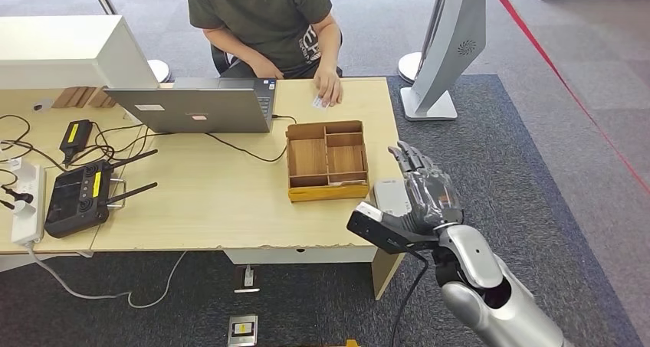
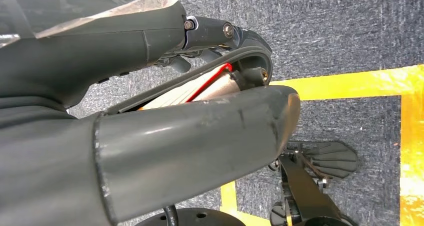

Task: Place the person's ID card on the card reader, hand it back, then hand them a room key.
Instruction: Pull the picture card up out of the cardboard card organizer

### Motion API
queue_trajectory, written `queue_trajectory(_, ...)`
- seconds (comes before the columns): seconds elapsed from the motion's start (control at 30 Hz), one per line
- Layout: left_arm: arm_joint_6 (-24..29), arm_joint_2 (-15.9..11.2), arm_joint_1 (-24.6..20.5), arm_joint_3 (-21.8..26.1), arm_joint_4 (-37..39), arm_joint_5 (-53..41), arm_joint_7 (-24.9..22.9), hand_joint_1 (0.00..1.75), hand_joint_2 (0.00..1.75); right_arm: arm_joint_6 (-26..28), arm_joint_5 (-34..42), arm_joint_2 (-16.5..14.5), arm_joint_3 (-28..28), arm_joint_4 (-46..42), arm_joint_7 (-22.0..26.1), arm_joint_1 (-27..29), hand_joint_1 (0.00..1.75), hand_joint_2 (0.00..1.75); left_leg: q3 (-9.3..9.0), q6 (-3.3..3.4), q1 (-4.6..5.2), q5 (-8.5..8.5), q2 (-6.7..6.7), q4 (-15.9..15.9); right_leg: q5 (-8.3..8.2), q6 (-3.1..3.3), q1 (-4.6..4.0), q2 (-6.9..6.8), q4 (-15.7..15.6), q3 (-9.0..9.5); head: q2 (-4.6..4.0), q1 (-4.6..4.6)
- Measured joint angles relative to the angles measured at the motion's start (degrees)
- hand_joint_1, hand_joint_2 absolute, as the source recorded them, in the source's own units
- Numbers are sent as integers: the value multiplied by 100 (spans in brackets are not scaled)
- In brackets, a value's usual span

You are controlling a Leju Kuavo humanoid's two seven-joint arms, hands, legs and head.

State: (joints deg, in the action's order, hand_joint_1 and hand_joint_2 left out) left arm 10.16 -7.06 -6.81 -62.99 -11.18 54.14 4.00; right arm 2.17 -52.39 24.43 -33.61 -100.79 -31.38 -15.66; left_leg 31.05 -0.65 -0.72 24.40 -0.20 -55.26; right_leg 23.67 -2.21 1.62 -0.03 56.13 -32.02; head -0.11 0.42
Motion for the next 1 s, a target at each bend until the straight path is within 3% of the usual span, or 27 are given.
queue_trajectory(0.37,20,0,-6,0,-1,1,-152,0,0,2,-171,-86,-582,528,-154,-476,0,175,4,0,0,0,-1,0,0,0,0,0,0,-1,0,2)
queue_trajectory(1.0,-22,-5,-14,-2,-1,-46,-123,0,0,336,-4,-633,-1035,1713,-80,-986,0,175,5,0,0,0,-2,0,0,0,0,-1,0,-2,0,2)
